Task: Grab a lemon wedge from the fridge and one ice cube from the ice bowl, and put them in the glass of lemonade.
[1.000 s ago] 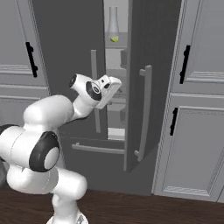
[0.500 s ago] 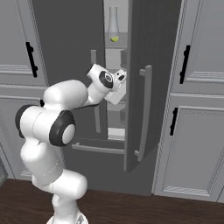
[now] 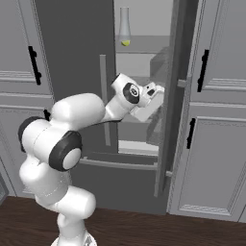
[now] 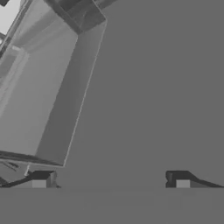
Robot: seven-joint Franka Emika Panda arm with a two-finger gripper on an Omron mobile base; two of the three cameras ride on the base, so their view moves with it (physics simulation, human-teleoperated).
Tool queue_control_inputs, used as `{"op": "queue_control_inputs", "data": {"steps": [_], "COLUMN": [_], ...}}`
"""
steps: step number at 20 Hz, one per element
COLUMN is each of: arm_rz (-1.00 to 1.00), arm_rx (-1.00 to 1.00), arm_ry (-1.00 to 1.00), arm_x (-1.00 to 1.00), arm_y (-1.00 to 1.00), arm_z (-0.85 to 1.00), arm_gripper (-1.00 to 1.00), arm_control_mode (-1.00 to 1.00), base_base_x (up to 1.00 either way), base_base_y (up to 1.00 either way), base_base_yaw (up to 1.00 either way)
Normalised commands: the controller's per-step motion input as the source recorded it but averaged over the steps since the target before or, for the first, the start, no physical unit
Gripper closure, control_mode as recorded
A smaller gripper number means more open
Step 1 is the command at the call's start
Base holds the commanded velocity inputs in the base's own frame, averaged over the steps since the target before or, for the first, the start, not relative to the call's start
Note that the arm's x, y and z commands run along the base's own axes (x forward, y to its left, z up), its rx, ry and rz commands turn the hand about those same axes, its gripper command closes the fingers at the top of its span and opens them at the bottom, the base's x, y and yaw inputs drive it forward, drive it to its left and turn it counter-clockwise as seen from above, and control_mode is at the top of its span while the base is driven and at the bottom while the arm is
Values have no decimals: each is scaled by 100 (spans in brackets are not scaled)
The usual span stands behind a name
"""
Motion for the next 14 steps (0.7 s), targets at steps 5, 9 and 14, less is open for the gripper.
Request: {"op": "queue_control_inputs", "data": {"steps": [5, 9, 14], "arm_rz": [0, 4, 2], "arm_rx": [0, 7, 28], "arm_ry": [-24, -6, -4], "arm_x": [-75, -17, -20], "arm_y": [-19, 81, 100], "arm_z": [18, 5, 24], "arm_gripper": [-100, -100, -100], "arm_control_mode": [-100, -100, -100], "base_base_x": [0, 0, 0], "base_base_y": [0, 0, 0], "base_base_yaw": [0, 0, 0]}}
